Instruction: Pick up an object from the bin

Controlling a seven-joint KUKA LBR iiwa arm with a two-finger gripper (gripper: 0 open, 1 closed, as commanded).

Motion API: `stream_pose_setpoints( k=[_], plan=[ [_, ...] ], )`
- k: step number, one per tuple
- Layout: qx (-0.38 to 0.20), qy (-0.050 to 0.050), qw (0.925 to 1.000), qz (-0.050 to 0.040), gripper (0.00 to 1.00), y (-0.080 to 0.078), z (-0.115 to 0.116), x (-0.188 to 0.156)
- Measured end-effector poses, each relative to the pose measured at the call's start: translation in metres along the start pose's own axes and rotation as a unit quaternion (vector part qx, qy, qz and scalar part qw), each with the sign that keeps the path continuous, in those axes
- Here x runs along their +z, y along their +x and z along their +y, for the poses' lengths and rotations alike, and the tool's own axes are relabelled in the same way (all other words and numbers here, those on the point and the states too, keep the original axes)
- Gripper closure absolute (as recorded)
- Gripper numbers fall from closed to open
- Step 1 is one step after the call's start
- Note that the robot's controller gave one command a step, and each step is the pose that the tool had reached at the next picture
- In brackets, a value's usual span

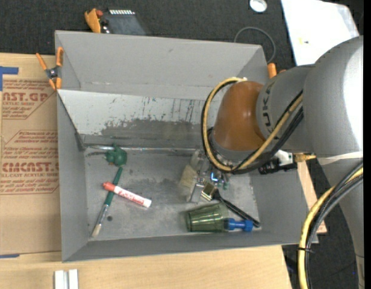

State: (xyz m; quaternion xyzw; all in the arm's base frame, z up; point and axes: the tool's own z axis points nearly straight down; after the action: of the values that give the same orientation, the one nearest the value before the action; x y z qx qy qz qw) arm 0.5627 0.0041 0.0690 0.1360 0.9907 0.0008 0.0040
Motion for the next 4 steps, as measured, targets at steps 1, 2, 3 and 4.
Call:
stream_pose_setpoints(
  k=[1,2,3,4],
  plan=[
    [0.094,-0.001,0.9956,0.0010,1.00,-0.012,-0.010,-0.001],
    [0.093,-0.001,0.9956,0.0009,1.00,-0.012,-0.010,-0.002],
    [0.093,-0.001,0.9957,0.0015,1.00,-0.012,-0.009,-0.008],
    [0.093,-0.001,0.9957,0.0024,1.00,-0.011,-0.009,-0.029]
  ],
)
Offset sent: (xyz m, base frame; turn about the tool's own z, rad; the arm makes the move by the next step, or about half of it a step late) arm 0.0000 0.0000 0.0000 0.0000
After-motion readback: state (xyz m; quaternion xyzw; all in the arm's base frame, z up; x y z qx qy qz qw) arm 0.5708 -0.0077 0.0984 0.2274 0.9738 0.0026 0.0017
